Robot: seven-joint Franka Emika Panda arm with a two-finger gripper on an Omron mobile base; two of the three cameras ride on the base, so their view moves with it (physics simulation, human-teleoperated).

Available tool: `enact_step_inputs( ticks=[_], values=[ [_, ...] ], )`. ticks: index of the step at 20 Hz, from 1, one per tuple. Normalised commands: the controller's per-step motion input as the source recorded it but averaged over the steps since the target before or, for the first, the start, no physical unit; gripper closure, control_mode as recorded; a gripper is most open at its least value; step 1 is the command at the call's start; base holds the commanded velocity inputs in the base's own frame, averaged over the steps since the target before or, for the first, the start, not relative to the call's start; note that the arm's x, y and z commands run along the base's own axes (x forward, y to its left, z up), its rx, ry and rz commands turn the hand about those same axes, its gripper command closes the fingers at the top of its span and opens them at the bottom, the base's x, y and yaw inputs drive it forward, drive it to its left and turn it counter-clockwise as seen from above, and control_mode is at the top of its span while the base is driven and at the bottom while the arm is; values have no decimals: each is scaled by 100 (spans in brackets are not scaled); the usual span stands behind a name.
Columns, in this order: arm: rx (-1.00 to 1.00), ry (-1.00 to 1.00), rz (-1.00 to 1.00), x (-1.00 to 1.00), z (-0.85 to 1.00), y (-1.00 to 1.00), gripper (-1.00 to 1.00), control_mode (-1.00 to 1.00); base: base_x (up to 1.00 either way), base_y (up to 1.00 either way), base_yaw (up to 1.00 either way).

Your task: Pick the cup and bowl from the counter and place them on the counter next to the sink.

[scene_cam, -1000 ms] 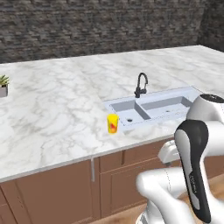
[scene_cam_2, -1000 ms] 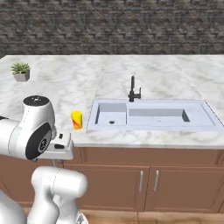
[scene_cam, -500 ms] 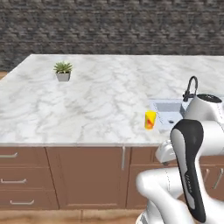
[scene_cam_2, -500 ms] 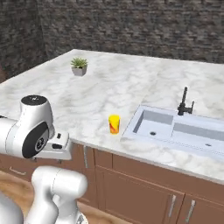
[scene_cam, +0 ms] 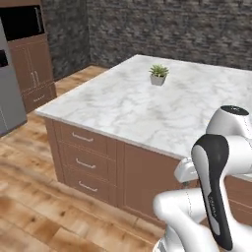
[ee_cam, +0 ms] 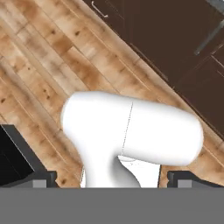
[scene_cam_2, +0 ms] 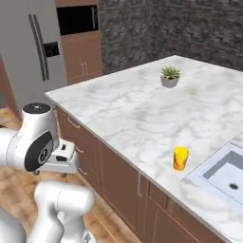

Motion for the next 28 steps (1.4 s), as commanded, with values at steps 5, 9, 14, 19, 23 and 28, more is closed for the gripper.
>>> enact_step_inputs(
  ticks=[5,9,14,19,23,28],
  values=[
    [0,0,0,0,0,0,-100,100,-13,0,73],
    [0,0,0,0,0,0,-100,100,-12,0,71],
    [0,0,0,0,0,0,-100,100,-12,0,69],
    [0,0,0,0,0,0,-100,100,-14,0,67],
    [0,0,0,0,0,0,-100,100,-5,0,65],
    [0,0,0,0,0,0,-100,100,72,-20,40]
  ],
)
